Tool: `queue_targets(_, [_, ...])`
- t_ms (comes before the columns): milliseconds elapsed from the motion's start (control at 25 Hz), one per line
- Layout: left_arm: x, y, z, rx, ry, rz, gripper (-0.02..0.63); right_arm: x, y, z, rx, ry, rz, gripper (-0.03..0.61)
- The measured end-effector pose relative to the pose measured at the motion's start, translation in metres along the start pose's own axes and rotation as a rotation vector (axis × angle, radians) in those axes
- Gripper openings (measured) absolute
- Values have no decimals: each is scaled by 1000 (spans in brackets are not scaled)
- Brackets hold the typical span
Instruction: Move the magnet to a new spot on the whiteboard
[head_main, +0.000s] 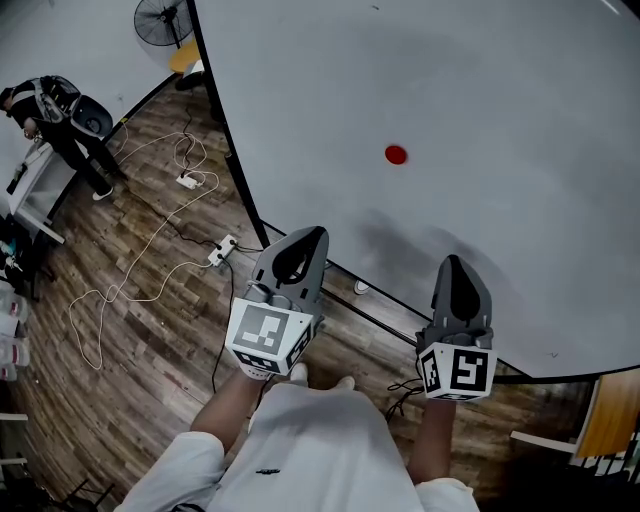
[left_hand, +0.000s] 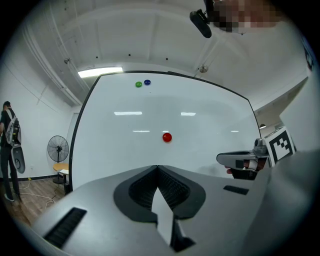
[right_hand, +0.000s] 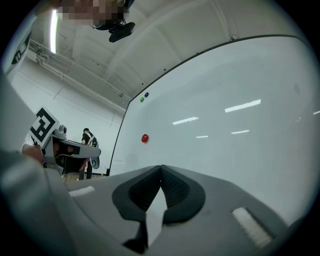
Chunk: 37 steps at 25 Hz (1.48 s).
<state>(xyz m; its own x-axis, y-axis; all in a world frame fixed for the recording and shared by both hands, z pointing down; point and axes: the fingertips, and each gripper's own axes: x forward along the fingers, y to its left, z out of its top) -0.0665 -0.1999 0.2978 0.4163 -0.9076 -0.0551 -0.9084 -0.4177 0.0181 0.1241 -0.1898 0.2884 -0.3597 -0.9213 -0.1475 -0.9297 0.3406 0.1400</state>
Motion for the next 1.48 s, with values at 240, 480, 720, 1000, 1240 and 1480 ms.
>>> queue_targets(240, [-1, 0, 0, 2, 0, 2, 6, 0, 0, -1, 12, -4, 5, 2])
queue_targets(480, [-1, 0, -2, 1, 3, -1, 6, -1, 4, -2, 17, -1, 20, 2])
queue_targets(720, [4, -1, -4, -1, 4, -6, 6, 2, -1, -5, 12, 11, 18, 2])
queue_targets(1000, [4, -4, -8, 3, 11, -10, 6, -1, -2, -8, 19, 11, 14, 2])
queue_targets(1240, [4, -3, -5, 5, 16, -16, 6, 1, 0, -5, 28, 9, 11, 2])
queue_targets(1480, [2, -9, -6, 9, 15, -19, 6, -1, 1, -5, 20, 6, 23, 2])
